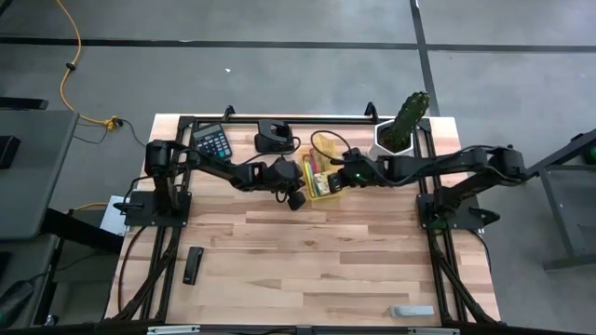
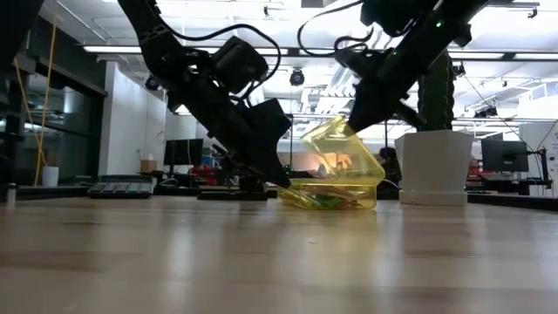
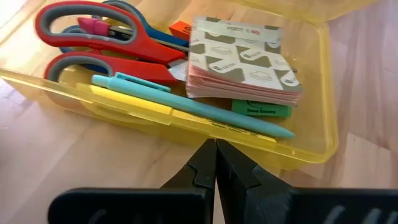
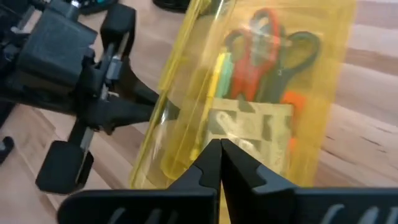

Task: Pack school essentials
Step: Close the yellow supply box

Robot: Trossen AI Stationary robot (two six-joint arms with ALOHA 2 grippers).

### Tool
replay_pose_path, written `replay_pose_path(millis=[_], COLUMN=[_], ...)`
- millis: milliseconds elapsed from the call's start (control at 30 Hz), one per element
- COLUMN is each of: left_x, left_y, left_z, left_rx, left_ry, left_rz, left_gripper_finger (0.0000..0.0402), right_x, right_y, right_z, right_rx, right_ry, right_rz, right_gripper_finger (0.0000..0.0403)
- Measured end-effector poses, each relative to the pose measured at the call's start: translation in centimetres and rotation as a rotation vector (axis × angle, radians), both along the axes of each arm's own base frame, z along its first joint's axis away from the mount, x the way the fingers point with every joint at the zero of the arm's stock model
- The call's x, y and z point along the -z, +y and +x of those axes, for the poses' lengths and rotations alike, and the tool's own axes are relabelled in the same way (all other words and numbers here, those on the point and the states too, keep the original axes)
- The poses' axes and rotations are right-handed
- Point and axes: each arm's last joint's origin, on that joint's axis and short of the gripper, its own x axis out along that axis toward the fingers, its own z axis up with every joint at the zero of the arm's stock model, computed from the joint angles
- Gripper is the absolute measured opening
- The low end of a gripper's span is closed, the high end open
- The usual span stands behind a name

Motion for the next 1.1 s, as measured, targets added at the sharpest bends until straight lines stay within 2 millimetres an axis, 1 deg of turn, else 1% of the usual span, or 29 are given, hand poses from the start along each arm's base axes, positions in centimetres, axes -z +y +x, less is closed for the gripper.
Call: replay_pose_path(millis=[167,333,400,533,667,767,867,967,1100], left_x=[-0.3,-2.1,-3.0,-5.6,-9.3,-12.2,-14.8,-16.5,-18.0], left_y=[-0.5,-0.7,-0.7,-0.9,-1.3,-1.6,-1.9,-2.3,-2.6], left_z=[0.0,-0.2,-0.7,-2.1,-4.1,-5.5,-6.8,-7.9,-8.7], left_rx=[0.036,0.077,0.087,0.104,0.123,0.115,0.092,0.051,0.019], left_ry=[-0.015,-0.062,-0.043,-0.019,-0.050,-0.125,-0.213,-0.282,-0.356], left_rz=[-0.043,-0.057,-0.047,-0.028,0.010,0.064,0.112,0.138,0.149], left_gripper_finger=[0.0000,0.0000,0.0000,0.0000,0.0000,0.0000,0.0000,0.0000,0.0000], right_x=[1.3,2.4,2.6,2.9,3.3,3.9,4.4,4.7,5.0], right_y=[-0.1,-0.1,-0.2,-0.2,-0.3,-0.4,-0.4,-0.4,-0.4], right_z=[1.0,1.8,1.9,2.1,2.4,2.9,3.3,3.5,3.4], right_rx=[-0.016,-0.018,-0.017,-0.013,-0.011,-0.011,-0.010,-0.010,-0.010], right_ry=[0.011,0.019,0.020,0.023,0.024,0.018,0.012,0.009,0.024], right_rz=[0.013,0.016,0.017,0.020,0.020,0.019,0.019,0.019,0.020], right_gripper_finger=[0.0000,0.0000,0.0000,0.0000,0.0000,0.0000,0.0000,0.0000,0.0000])
